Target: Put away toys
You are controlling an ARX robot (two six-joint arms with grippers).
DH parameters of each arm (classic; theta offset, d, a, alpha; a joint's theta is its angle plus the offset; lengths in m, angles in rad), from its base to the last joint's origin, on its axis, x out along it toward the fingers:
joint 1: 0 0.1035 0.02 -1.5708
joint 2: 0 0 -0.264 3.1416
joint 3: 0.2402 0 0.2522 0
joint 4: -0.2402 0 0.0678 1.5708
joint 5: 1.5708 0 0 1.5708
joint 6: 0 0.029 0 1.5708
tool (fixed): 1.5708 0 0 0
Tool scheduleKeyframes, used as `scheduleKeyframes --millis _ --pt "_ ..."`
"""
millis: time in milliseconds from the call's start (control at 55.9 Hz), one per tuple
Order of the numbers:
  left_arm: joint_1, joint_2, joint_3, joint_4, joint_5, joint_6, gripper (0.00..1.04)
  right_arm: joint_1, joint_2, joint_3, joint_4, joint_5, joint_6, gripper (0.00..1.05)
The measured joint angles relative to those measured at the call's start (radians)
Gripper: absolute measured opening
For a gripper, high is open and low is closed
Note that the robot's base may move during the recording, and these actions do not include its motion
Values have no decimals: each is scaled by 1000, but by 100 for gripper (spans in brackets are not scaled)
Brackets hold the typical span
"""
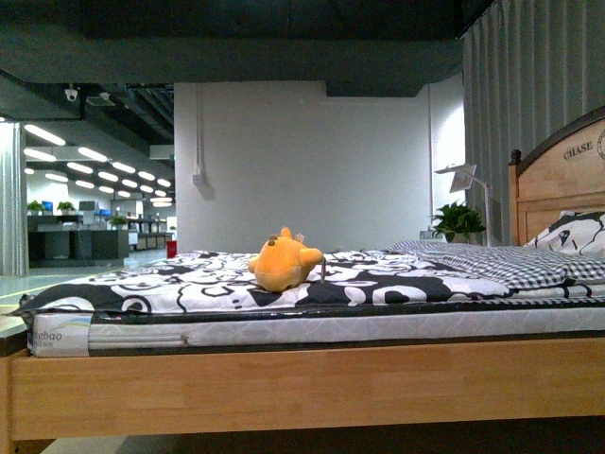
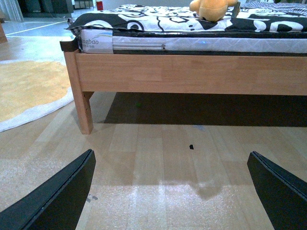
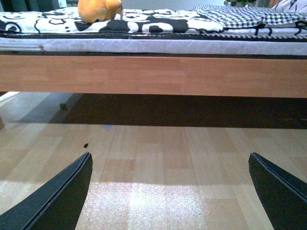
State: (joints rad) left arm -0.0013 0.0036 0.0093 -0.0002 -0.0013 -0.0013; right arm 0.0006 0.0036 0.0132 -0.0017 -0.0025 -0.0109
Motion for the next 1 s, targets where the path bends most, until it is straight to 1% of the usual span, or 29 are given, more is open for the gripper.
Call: scheduleKeyframes --millis 1002 --pt "0 0 0 0 0 0 98 0 0 0 0 1 0 98"
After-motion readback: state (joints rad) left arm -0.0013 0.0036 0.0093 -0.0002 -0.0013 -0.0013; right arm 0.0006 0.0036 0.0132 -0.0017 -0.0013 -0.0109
